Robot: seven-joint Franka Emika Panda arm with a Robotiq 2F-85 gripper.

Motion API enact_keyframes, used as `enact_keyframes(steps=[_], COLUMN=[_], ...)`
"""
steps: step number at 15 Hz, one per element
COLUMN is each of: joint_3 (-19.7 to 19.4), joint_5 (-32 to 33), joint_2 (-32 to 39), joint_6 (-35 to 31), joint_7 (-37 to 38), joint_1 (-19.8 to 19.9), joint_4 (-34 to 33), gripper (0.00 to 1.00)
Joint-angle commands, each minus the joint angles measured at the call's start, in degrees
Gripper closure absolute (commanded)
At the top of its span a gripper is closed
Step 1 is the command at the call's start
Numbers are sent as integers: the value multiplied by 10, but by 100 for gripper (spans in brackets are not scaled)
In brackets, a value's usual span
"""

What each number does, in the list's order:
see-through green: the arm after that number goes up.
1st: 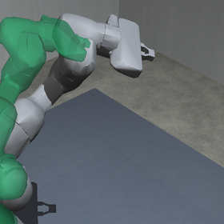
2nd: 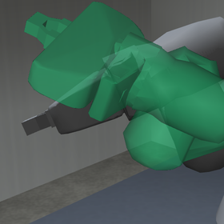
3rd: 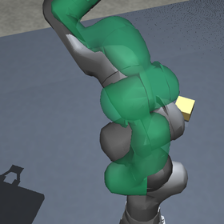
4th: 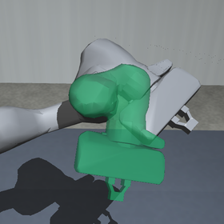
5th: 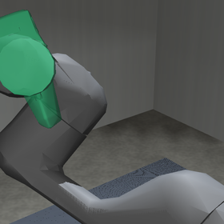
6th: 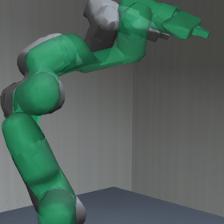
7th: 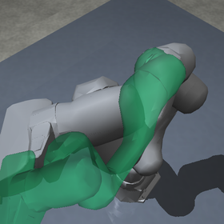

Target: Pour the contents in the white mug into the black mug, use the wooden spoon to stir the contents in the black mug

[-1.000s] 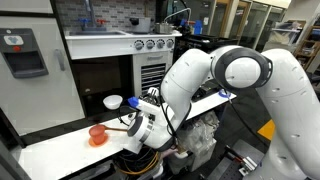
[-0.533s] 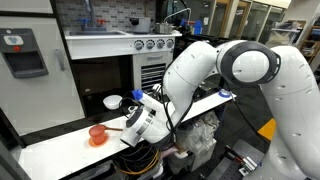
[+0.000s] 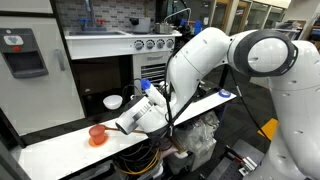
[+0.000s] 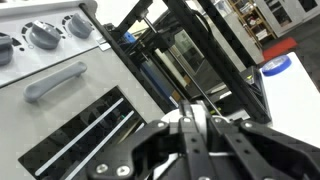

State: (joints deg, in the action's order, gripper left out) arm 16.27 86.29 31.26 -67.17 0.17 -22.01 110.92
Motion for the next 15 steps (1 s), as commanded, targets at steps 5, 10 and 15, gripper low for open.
enact_keyframes(steps=[5, 10, 15], joint_3=[20, 17, 12], joint_5=[-94, -141, -156], joint_2=[-85, -144, -209], joint_6=[-111, -206, -291], joint_7=[80, 162, 213], joint_1=[37, 47, 53], joint_4=[29, 61, 106], gripper=[98, 98, 98])
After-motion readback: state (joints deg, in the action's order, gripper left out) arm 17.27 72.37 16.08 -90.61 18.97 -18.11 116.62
